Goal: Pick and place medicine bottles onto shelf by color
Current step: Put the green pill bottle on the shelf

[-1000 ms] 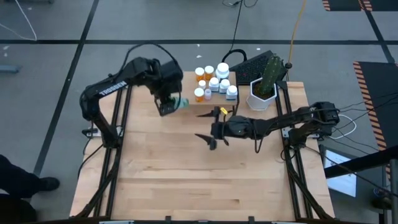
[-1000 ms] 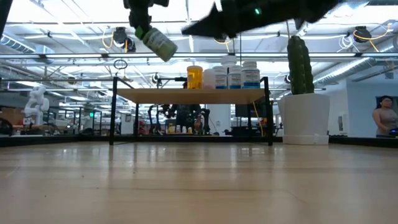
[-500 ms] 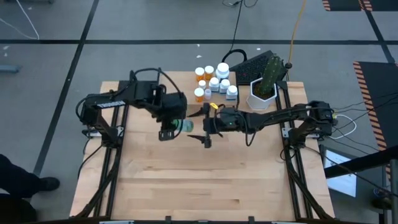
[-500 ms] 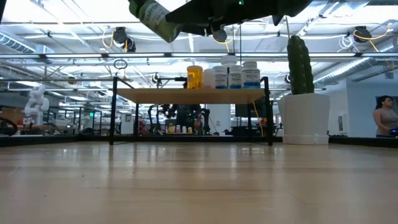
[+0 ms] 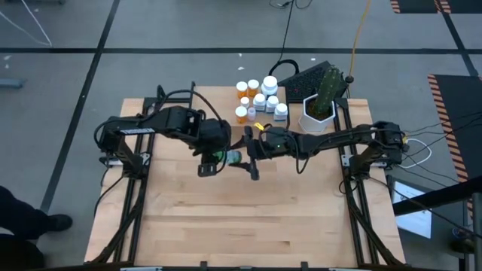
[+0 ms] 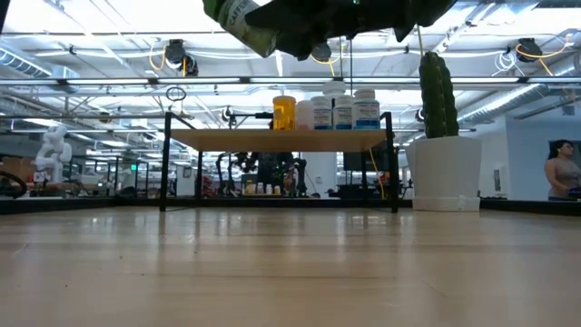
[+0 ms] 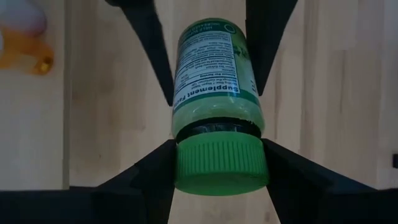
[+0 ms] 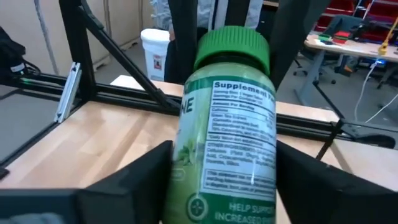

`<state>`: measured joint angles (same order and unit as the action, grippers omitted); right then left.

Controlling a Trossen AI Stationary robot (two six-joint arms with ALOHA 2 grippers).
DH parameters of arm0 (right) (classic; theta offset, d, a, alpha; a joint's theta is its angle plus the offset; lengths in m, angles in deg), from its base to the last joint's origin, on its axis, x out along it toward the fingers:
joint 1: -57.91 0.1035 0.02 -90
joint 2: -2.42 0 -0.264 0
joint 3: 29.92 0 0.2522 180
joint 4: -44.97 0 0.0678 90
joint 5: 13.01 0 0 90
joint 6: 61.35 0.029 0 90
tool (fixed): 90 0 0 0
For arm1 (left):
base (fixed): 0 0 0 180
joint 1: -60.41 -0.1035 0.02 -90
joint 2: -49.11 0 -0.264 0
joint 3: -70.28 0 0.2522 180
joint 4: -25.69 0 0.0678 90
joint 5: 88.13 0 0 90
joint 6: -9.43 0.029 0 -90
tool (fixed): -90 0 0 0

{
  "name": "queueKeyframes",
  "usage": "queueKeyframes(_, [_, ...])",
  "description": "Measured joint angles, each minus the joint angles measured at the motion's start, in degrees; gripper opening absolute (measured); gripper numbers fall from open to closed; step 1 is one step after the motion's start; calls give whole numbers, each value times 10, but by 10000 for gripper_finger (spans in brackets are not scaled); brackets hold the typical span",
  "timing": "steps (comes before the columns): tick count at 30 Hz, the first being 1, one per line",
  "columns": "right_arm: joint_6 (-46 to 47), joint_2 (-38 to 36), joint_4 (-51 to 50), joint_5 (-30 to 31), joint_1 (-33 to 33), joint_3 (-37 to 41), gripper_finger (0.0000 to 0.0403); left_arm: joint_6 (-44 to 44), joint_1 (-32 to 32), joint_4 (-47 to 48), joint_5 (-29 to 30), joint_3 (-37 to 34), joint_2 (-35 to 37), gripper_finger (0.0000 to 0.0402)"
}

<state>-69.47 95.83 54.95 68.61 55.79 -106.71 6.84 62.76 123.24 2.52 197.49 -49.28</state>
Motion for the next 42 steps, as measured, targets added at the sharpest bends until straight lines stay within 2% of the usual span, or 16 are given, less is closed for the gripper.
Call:
queueKeyframes(4, [10,0,-1,-16,0,0,207,-12,1,-14,-1,0,-2,214])
queueKeyframes(7, [17,-1,43,-23,4,22,200,-14,8,-32,-2,0,-2,219])
queueKeyframes(11, [26,1,256,-24,11,110,203,-9,22,-98,1,0,3,247])
queueKeyframes(14, [29,0,424,-11,12,175,209,2,34,-172,37,0,2,273])
queueKeyframes(17, [25,0,531,-9,12,219,211,22,48,-238,66,0,5,293])
queueKeyframes(22, [23,0,649,-5,17,274,213,61,66,-347,119,0,7,316])
queueKeyframes(27, [16,-19,661,-11,18,295,214,91,78,-446,127,-25,9,321])
queueKeyframes(31, [16,-32,660,-39,24,303,214,92,76,-532,158,-101,10,321])
queueKeyframes(37, [-2,-41,661,-37,29,315,215,92,77,-670,198,-199,12,322])
queueKeyframes(42, [-10,-41,661,-34,29,321,215,108,85,-782,213,-276,48,321])
